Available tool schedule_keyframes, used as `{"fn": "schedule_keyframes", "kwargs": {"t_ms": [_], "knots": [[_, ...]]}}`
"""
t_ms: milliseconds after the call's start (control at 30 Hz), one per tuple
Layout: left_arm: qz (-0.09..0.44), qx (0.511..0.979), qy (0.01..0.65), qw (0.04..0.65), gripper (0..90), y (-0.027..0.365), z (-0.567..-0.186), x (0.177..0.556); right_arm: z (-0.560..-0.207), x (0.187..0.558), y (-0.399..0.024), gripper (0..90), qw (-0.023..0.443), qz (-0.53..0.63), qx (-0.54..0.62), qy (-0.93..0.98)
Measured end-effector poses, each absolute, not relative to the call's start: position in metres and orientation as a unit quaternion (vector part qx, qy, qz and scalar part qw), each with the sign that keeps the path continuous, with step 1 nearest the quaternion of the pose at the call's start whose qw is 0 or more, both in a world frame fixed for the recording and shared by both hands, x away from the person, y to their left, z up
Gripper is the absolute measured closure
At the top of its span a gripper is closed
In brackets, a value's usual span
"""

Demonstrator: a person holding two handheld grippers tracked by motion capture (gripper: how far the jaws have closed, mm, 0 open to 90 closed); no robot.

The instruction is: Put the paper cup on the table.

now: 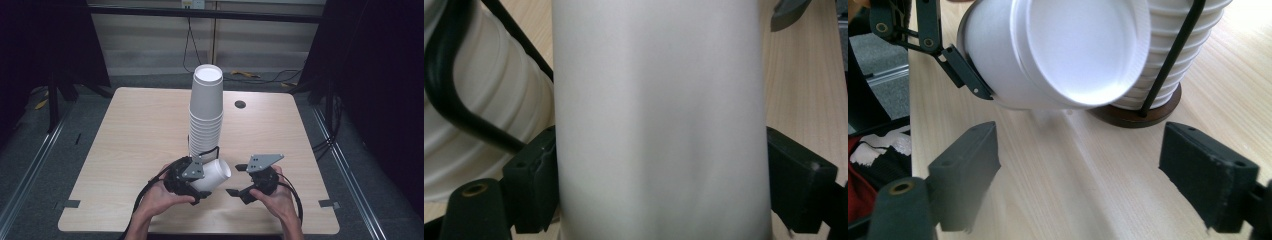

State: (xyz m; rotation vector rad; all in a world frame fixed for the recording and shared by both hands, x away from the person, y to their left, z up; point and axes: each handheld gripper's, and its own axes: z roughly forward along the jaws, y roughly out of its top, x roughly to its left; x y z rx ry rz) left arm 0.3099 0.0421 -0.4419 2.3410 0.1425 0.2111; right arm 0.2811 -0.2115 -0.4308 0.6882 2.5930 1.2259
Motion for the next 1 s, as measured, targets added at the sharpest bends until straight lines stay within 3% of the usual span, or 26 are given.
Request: {"fn": "schedule_keyframes", "kwargs": {"t_ms": [300,367,733,1000], "knots": [[0.091,0.936,0.024,0.338,15.5,0.028,-0.434,0.305,-0.431,0.285,-0.209,19.0,0.074,0.387,0.215,0.894],[0.089,0.941,0.024,0.325,15.5,0.024,-0.437,0.305,-0.430,0.286,-0.208,27.9,0.064,0.378,0.207,0.900],[0.080,0.947,0.013,0.310,15.5,0.018,-0.435,0.310,-0.433,0.294,-0.208,15.4,0.063,0.356,0.209,0.909],[0.078,0.954,-0.008,0.290,15.5,0.014,-0.433,0.311,-0.428,0.299,-0.201,14.7,0.048,0.336,0.184,0.923]]}}
